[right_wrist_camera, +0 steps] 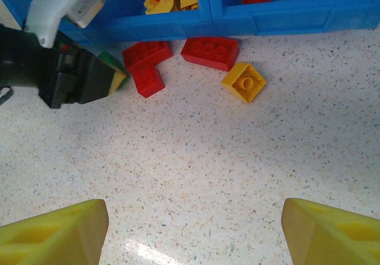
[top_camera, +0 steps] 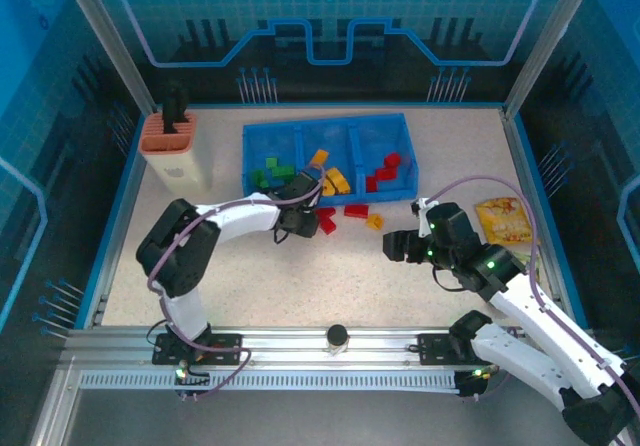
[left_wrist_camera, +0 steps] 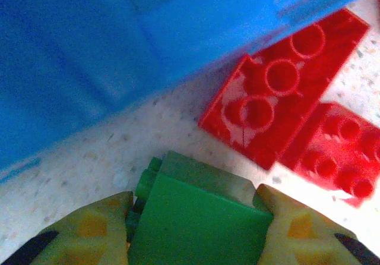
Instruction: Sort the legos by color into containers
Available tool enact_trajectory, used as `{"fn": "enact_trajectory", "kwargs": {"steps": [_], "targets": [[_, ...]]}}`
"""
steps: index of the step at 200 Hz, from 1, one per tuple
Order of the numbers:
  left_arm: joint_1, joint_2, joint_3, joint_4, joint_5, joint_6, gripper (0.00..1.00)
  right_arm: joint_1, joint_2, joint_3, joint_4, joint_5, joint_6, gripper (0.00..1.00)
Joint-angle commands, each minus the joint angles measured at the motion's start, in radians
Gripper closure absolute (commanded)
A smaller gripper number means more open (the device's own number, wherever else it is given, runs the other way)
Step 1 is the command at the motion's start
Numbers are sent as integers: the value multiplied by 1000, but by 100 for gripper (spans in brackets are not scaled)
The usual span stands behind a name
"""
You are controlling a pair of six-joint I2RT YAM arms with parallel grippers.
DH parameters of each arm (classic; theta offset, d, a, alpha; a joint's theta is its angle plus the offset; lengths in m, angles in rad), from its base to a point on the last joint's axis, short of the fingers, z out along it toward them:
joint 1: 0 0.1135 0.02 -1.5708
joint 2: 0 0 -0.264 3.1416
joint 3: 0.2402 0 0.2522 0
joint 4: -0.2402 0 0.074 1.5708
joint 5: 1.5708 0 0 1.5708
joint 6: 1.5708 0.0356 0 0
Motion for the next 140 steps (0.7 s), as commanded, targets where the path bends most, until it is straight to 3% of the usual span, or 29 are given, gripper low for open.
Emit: {"fn": "enact_trajectory", "kwargs": {"steps": [1, 25, 45, 79, 105, 140], "targets": [[-23, -182, -62, -36, -32, -53, 75, -1, 4, -16, 16, -11, 14, 22], [-6, -352, -117, -18, -67, -68, 71, -3, 26, -22, 44, -25, 15, 22], [81, -387, -90, -14, -54, -70, 70, -3, 61, -19, 72, -47, 21, 22], [231, -239, 33, -25, -23, -84, 72, 19, 81, 2, 82, -58, 36, 22], [257, -120, 130, -50, -45, -83, 71, 39, 29, -10, 63, -41, 50, 22], [277, 18, 249, -105, -59, -82, 60, 43, -20, -38, 26, -35, 63, 22]]}}
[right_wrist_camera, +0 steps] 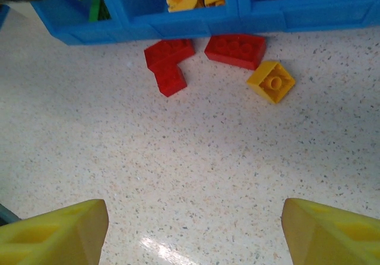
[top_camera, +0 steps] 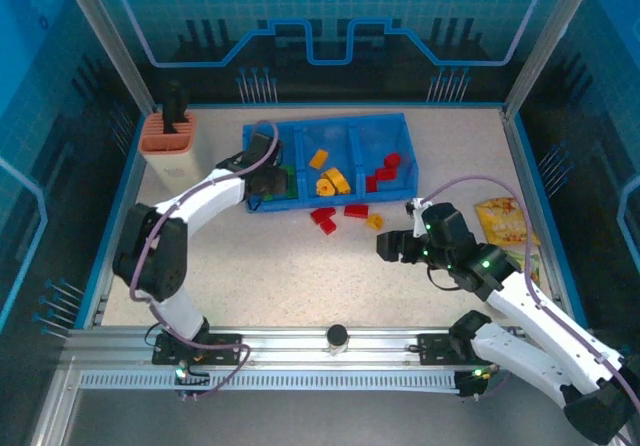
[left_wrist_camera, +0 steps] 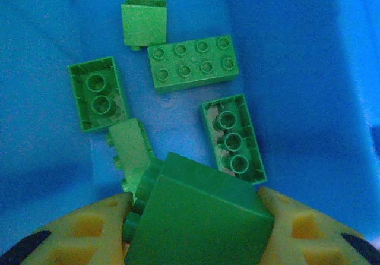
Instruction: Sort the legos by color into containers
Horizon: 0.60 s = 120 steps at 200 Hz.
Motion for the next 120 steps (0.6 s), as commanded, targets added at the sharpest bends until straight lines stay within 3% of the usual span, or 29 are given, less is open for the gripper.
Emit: {"fn": "enact_trajectory", "kwargs": {"steps": [1, 22, 34, 71, 120], "targets": [[15, 63, 95, -70, -25, -7, 60, 16, -28, -22, -35, 7, 25, 22], [15, 61, 111, -86, 13, -9, 33, 19, -32, -30, -52, 25, 24, 17], [15, 29, 85, -63, 50, -13, 26, 19, -28, -40, -46, 36, 26, 15], [7, -107, 17, -55, 82, -25, 23, 18, 57, -41, -4, 31, 14, 13], [-57, -448, -200, 2, 83, -44, 23, 5, 287, 39, 23, 60, -46, 15]]}}
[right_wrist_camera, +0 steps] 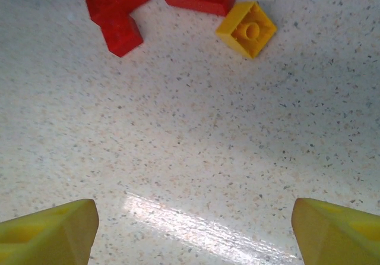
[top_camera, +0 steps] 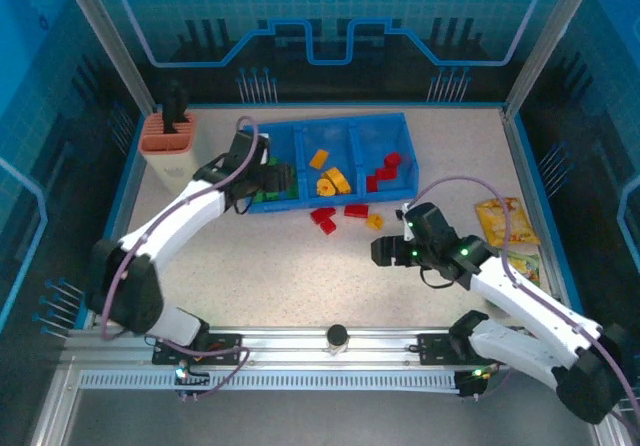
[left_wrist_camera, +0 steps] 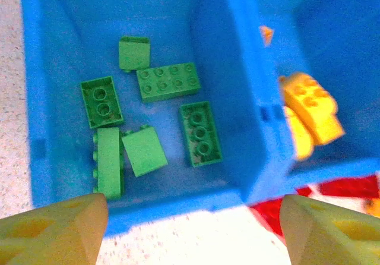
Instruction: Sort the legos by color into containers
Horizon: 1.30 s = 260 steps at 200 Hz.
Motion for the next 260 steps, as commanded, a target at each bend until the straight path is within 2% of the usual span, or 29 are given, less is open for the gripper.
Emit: {"fn": "enact_trajectory", "kwargs": {"steps": [1, 36, 89, 141, 187, 194, 209, 227, 260], "targets": [[-38, -161, -116, 29, 30, -23, 23, -1, 101, 66, 22, 35, -41, 15], [-114, -350, -281, 16, 39, -43, 23, -29, 298, 179, 17, 67, -83, 17], [-216, -586, -465, -54, -21, -114, 23, -104, 566, 307, 80, -15, -137, 25], [-235, -620, -487, -67, -25, -141, 24, -138, 776, 396, 101, 4, -131, 32], [-236, -615, -495, -58, -35, -141, 24, -140, 868, 451, 97, 33, -136, 34], [-236, -612, -495, -58, -37, -141, 24, -140, 880, 458, 94, 39, -136, 37], [-236, -606, -495, -59, -39, -140, 24, -138, 894, 465, 87, 36, -132, 52], [-236, -606, -494, -60, -43, -138, 24, -128, 882, 448, 91, 44, -125, 61], [-237, -601, -492, -58, -48, -136, 24, -66, 782, 417, 62, 82, -102, 67]]}}
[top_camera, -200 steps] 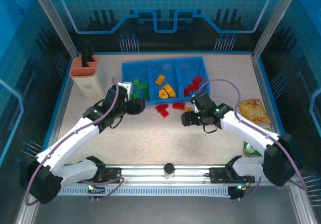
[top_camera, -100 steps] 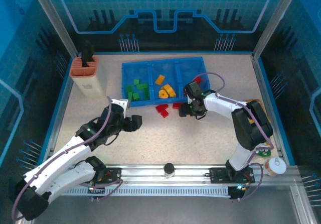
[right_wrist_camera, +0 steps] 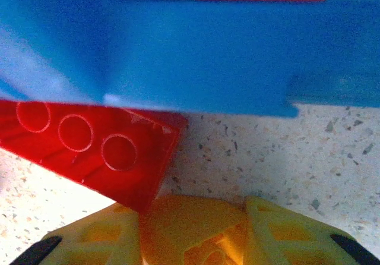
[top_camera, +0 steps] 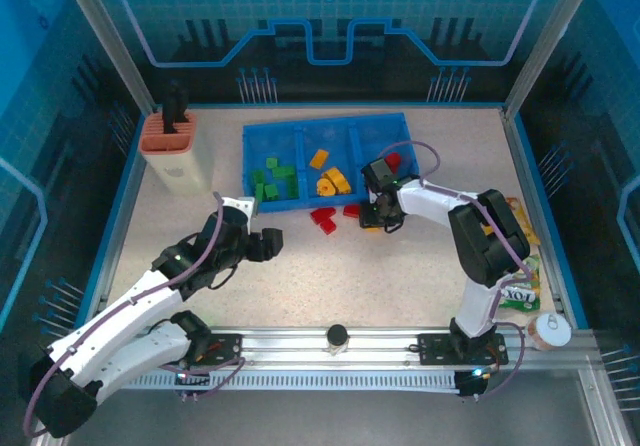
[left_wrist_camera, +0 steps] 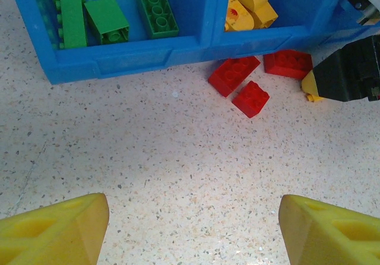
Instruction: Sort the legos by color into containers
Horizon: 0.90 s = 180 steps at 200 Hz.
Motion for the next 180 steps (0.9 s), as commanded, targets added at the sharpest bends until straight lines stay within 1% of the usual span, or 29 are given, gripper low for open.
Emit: {"fn": "enact_trajectory", "kwargs": {"steps": [1, 25, 49, 66, 101, 125, 133, 137, 141, 148, 152, 163, 180], "targets": [[-8, 5, -9, -15, -19, -5, 24, 53, -83, -22, -38, 40, 19, 67], [-8, 12, -8, -7, -16, -6, 24, 105, -155, 23, -78, 70, 23, 67], [-9, 22, -10, 6, -6, -13, 24, 103, -142, 148, -111, 63, 5, 67], [-15, 26, -13, 6, 3, -25, 24, 99, -55, 298, -160, 52, -21, 66], [-62, 5, -26, -21, -14, -65, 25, 94, 219, 669, -313, 32, -79, 65], [-116, 24, -29, -47, -34, -86, 25, 80, 345, 842, -375, 32, -89, 61], [-136, 45, -25, -54, -45, -90, 25, 75, 369, 877, -387, 35, -87, 58], [-146, 56, -24, -54, -53, -93, 25, 74, 377, 890, -391, 33, -87, 55], [-157, 65, -24, -53, -56, -93, 25, 72, 381, 901, -393, 30, -88, 50], [-174, 82, -24, -47, -61, -96, 25, 72, 380, 910, -394, 28, -87, 36], [-181, 90, -25, -38, -62, -97, 25, 73, 376, 913, -396, 25, -88, 31], [-201, 112, -26, -14, -60, -101, 24, 80, 341, 891, -385, 33, -89, 27], [-213, 154, -24, 35, -47, -103, 24, 91, 248, 799, -342, 44, -89, 25]]}}
